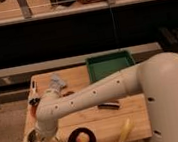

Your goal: Stack cups into tray

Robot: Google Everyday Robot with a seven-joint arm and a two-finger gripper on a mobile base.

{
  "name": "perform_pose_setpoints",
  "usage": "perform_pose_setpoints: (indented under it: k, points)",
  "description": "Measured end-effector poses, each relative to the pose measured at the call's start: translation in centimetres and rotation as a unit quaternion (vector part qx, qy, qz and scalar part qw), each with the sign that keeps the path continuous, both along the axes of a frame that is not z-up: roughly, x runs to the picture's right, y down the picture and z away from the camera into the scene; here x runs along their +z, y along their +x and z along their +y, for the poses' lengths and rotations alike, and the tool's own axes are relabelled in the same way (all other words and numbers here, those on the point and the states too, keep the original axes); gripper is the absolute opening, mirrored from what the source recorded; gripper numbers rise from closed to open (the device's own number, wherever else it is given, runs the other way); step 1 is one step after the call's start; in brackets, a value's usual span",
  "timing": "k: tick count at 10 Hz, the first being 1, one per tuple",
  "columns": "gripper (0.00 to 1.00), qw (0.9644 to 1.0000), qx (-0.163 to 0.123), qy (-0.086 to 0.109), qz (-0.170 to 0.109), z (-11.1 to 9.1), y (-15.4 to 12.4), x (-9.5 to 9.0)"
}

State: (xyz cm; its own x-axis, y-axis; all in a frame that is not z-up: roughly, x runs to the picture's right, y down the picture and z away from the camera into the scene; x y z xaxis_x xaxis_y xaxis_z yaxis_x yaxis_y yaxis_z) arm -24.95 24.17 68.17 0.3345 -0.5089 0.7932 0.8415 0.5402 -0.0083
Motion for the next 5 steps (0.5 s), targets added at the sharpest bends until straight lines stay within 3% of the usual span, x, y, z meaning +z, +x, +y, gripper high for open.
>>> perform_pose_setpoints:
  k: [2,3,5]
  points:
    - [0.00,0.9980,0.053,-0.003,0.033,-4.8,2.7,1.7]
    - [0.00,0.9967,0.069,-0.003,0.044,-6.1,3.8,2.4]
    - [0.00,0.9967,0.068,-0.003,0.043,-6.2,3.7,2.4]
